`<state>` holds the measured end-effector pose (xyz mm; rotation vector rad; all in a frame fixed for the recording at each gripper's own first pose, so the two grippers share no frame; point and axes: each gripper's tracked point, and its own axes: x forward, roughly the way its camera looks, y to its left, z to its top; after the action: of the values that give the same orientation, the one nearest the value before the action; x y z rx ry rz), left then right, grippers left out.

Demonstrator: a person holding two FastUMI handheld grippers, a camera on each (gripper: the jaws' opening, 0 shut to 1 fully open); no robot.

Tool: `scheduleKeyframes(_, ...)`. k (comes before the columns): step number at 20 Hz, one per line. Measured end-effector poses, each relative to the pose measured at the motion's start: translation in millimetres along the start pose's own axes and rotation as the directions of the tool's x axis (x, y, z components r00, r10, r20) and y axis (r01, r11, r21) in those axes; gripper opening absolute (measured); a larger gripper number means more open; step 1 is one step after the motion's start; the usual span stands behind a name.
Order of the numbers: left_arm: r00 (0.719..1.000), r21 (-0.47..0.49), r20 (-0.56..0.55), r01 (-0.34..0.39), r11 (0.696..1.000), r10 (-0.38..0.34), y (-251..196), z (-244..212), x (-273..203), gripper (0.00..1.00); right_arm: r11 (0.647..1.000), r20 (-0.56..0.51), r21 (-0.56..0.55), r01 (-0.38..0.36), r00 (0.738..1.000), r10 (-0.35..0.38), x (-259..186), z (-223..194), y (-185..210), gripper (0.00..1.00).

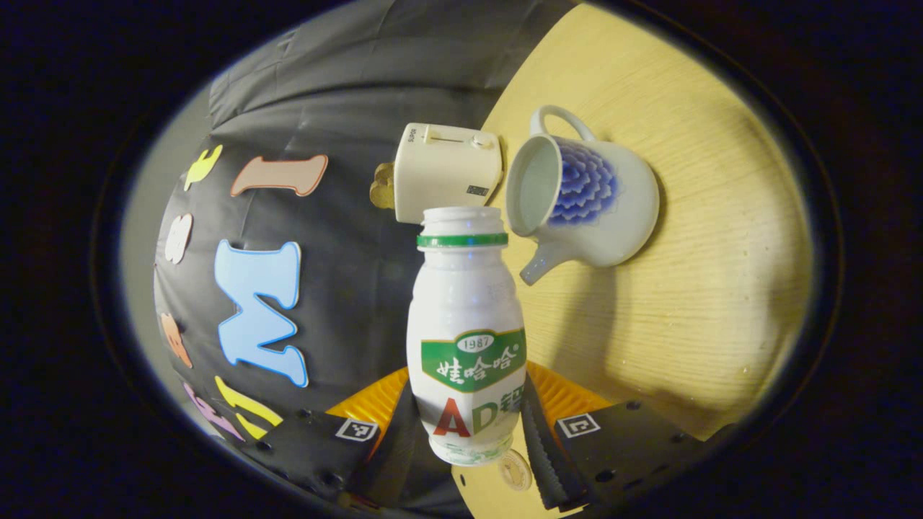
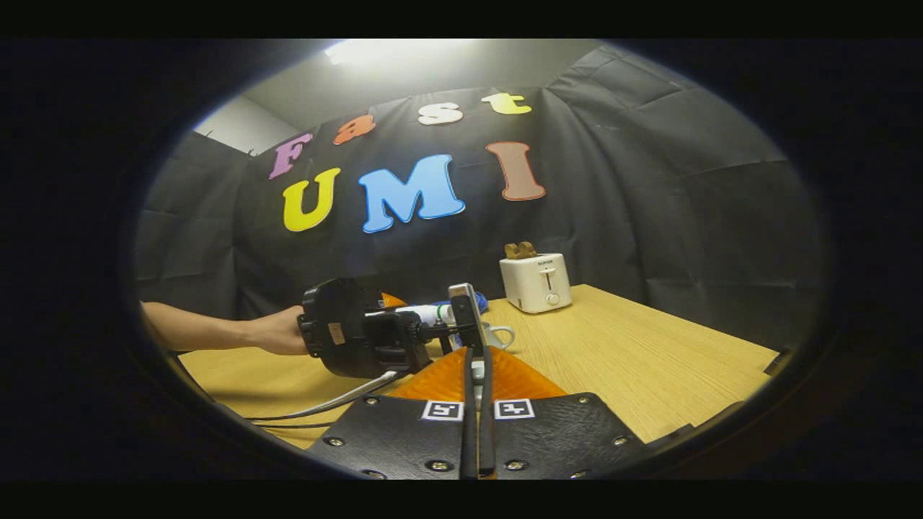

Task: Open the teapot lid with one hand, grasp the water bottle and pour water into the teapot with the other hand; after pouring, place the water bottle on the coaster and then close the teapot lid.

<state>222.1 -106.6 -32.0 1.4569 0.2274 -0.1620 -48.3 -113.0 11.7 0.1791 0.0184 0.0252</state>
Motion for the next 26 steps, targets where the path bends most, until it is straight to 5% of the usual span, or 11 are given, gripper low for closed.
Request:
scheduleKeyframes(4,1.000,0.052,-0.008,-0.002,0.999,0.002,2.1,0.5,-0.7,0.75,1.000,-0.004,0.008,-0.003,1.000,0.003,0.2,-1.8,-0.2,0.01)
scheduleKeyframes(11,1.000,0.143,-0.010,-0.005,0.990,0.007,8.5,0.8,-2.3,0.82,1.000,-0.006,0.007,-0.004,1.000,0.004,-0.7,-1.3,0.6,0.01)
scheduleKeyframes(26,1.000,0.270,-0.010,-0.019,0.963,0.023,13.8,9.7,-7.1,0.75,1.000,-0.005,0.024,-0.015,1.000,0.015,-1.5,-1.2,1.7,0.01)
